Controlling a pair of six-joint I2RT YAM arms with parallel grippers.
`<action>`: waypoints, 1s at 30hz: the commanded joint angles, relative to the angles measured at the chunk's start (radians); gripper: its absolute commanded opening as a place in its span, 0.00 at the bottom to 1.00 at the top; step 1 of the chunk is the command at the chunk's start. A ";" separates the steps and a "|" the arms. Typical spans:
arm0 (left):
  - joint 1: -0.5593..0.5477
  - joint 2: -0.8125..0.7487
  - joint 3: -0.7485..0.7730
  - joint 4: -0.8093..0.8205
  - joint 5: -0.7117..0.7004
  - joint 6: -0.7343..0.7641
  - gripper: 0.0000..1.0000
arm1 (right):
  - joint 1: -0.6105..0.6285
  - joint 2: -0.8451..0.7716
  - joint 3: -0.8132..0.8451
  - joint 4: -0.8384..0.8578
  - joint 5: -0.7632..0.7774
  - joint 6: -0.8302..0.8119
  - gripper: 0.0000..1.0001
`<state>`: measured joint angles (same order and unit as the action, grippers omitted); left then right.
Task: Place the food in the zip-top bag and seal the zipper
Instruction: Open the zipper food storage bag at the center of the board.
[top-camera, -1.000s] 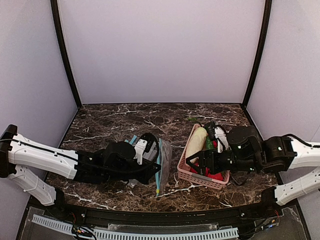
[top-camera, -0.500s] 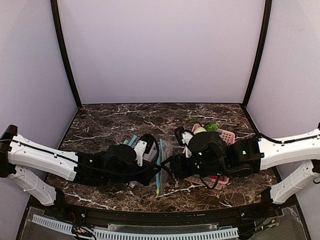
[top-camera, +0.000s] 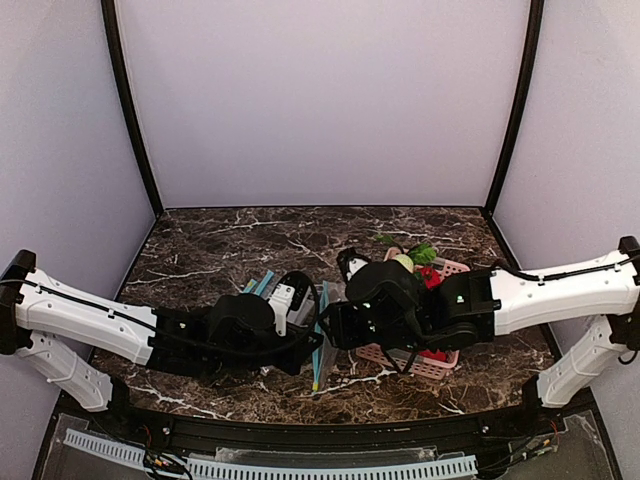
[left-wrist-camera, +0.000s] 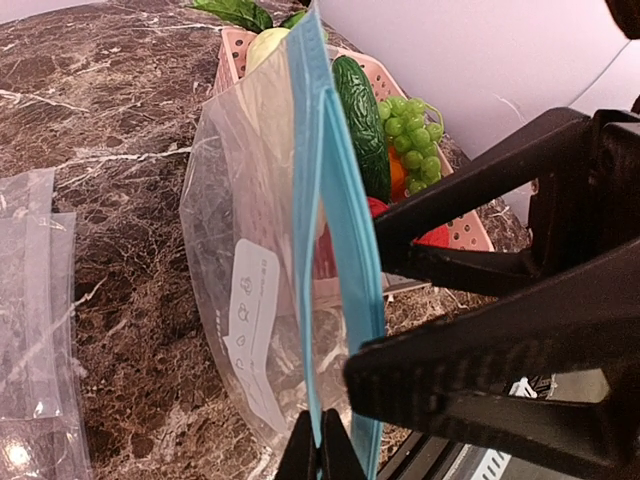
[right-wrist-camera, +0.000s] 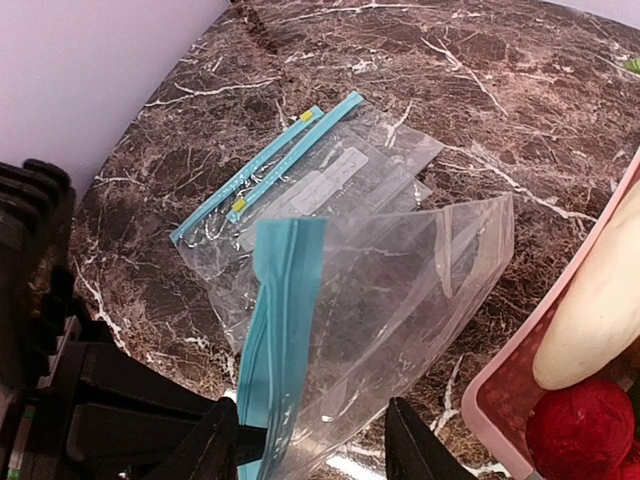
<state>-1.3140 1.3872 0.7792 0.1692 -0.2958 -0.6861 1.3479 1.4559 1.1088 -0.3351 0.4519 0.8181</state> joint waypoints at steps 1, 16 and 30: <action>-0.010 -0.003 0.003 -0.011 -0.030 -0.006 0.01 | 0.003 0.038 0.034 -0.053 0.036 0.024 0.47; -0.016 -0.009 -0.001 -0.046 -0.090 -0.017 0.01 | -0.009 0.112 0.051 -0.082 0.049 0.045 0.21; -0.015 -0.101 0.026 -0.514 -0.460 -0.151 0.01 | -0.008 0.032 0.016 -0.181 0.077 0.094 0.00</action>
<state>-1.3270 1.3369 0.7822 -0.1333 -0.6083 -0.7727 1.3418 1.5414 1.1343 -0.4728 0.4953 0.8825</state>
